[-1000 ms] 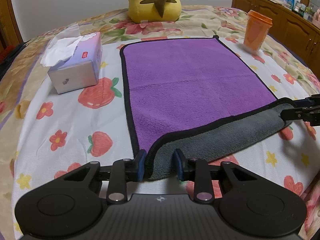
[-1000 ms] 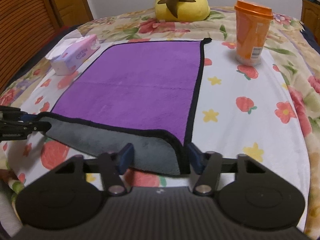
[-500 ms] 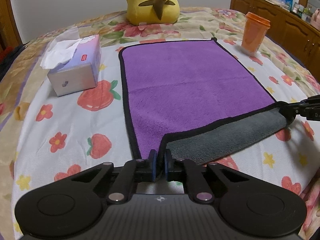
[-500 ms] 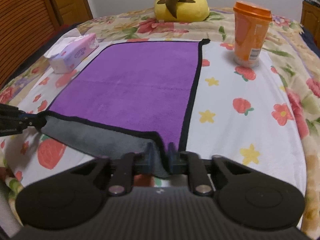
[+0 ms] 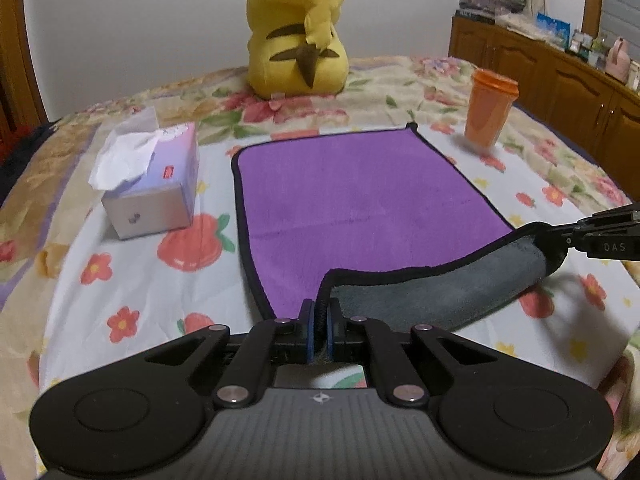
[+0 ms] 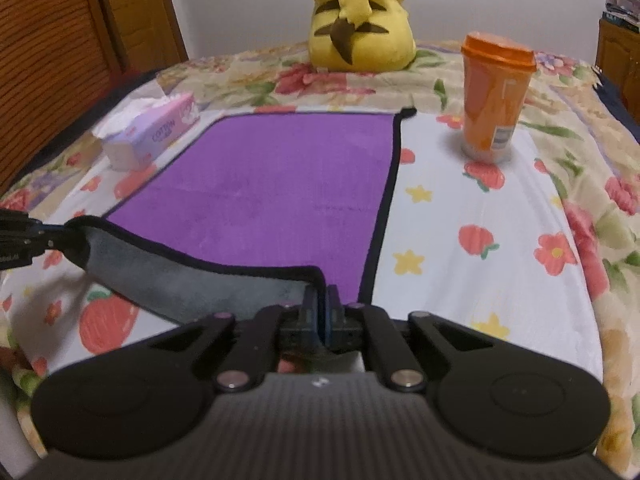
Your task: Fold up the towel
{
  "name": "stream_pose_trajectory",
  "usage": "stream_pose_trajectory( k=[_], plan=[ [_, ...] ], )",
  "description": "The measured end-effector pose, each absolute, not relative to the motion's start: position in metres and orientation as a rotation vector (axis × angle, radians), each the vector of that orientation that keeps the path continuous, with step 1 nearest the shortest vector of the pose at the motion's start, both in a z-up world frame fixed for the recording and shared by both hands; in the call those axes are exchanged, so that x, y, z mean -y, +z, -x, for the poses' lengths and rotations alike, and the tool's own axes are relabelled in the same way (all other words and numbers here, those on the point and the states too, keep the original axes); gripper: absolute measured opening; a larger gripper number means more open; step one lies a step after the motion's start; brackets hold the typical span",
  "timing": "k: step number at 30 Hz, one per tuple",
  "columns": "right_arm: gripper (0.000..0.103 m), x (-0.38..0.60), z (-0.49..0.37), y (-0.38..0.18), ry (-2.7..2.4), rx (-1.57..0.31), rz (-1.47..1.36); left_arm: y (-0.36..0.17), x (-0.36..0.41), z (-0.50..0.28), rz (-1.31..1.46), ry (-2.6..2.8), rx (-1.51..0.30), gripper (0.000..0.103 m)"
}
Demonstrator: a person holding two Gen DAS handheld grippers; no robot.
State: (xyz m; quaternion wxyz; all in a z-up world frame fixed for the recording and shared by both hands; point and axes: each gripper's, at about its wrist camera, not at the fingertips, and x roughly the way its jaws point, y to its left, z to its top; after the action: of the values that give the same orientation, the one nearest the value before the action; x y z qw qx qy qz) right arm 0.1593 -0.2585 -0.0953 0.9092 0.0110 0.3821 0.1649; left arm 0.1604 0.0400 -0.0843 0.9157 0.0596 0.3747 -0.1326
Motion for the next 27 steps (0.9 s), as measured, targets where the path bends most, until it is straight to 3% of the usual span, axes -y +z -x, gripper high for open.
stream_pose_trajectory(
  k=[27],
  plan=[
    [0.004,0.254,-0.171,-0.070,0.400,-0.660,-0.036,-0.064,-0.051,-0.170,-0.040,-0.255,-0.664,0.008]
  ],
)
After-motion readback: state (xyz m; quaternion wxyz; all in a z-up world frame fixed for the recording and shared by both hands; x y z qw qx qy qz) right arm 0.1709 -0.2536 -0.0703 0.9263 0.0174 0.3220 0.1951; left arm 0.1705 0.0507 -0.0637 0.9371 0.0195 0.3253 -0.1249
